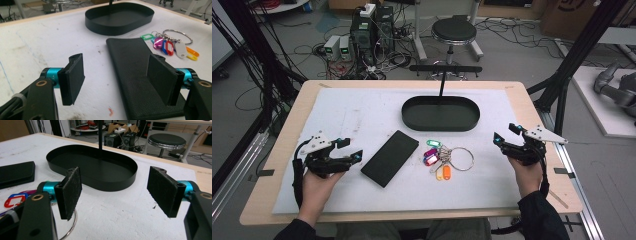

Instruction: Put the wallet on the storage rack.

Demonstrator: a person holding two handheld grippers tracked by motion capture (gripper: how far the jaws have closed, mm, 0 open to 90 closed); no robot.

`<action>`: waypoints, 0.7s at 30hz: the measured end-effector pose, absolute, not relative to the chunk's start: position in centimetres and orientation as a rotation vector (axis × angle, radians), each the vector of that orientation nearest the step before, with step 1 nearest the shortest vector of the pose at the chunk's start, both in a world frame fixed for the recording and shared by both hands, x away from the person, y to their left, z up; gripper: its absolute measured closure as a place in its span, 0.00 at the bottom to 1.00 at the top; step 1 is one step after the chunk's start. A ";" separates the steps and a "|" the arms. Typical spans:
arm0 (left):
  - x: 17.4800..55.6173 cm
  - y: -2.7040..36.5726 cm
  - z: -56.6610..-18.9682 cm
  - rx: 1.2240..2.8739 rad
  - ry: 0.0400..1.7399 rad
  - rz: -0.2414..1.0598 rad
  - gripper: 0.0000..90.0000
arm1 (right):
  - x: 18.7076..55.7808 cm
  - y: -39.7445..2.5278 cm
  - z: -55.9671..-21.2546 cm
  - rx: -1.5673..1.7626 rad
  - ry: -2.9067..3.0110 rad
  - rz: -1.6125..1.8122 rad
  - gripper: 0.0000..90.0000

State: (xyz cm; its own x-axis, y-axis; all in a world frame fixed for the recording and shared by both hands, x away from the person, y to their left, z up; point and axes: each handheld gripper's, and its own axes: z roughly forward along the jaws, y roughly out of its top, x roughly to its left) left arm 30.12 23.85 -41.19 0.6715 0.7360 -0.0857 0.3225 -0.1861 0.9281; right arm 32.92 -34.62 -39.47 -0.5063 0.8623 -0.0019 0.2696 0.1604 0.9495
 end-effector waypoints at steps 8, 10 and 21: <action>29.1 22.8 -43.1 1.822 0.965 0.357 0.42 | 33.1 -34.1 -39.4 1.060 1.884 1.340 0.31; 29.0 22.5 -43.6 1.834 1.002 0.345 0.42 | 33.2 -34.0 -39.4 1.053 1.886 1.336 0.31; 29.3 22.5 -44.5 1.821 1.138 0.273 0.54 | 33.2 -33.8 -39.4 1.044 1.892 1.320 0.31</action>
